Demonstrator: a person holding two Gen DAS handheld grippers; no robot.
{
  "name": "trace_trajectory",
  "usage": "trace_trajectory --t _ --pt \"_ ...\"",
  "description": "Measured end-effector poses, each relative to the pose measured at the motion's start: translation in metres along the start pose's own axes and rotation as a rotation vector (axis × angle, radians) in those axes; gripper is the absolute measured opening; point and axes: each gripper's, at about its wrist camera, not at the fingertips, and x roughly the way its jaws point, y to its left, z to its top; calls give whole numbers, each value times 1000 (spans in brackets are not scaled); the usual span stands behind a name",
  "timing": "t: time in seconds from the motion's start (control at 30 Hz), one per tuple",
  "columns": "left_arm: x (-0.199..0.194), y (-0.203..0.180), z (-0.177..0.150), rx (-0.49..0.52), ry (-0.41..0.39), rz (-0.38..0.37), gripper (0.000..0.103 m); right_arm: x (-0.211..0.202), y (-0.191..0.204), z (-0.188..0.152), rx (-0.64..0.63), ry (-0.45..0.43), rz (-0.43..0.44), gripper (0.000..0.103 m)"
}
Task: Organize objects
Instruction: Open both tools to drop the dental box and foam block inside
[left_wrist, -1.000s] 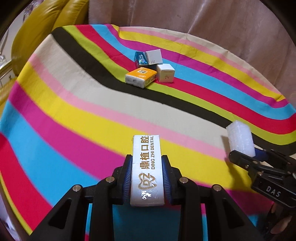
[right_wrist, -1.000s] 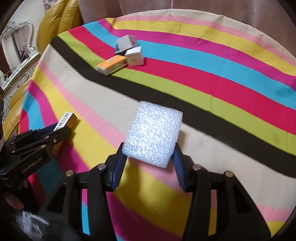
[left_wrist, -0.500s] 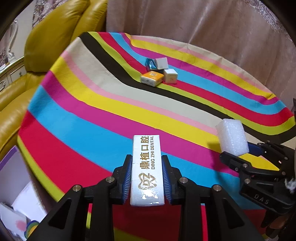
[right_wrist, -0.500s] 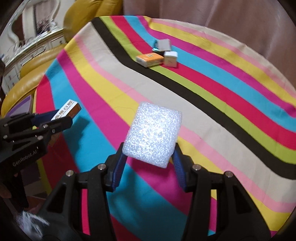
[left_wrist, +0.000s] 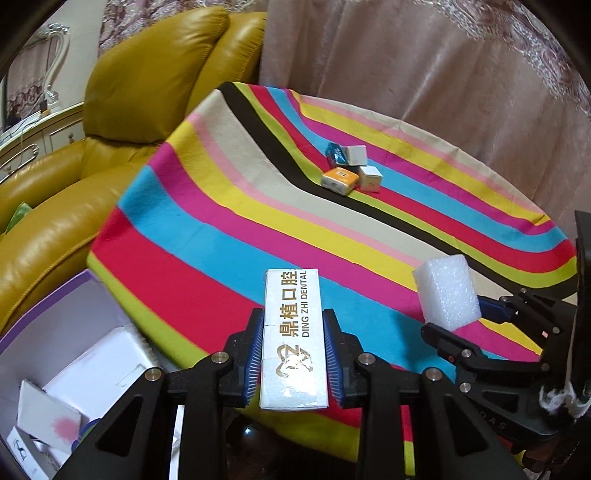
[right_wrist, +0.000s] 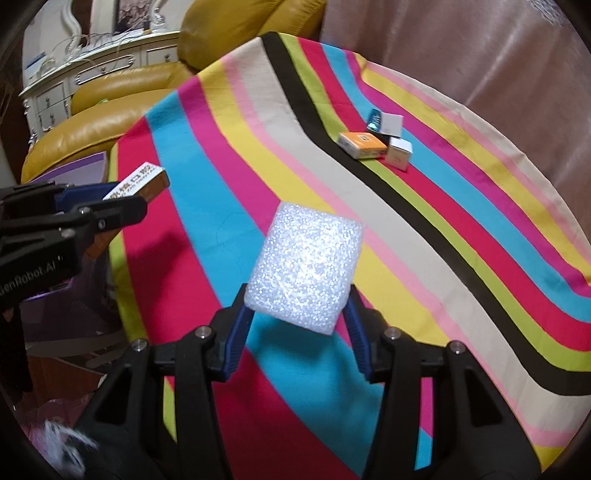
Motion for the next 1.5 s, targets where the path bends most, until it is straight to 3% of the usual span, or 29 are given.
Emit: trace_trajectory --t 0.7,1.13,1.5 --pt "-52 115 -41 -173 -11 160 32 -13 104 20 -228 -37 98 53" --pt "-70 182 -61 -301 -18 250 32 -5 193 38 -432 -57 176 53" --pt "-70 216 -75 -360 11 311 32 8 225 42 -490 -51 238 53"
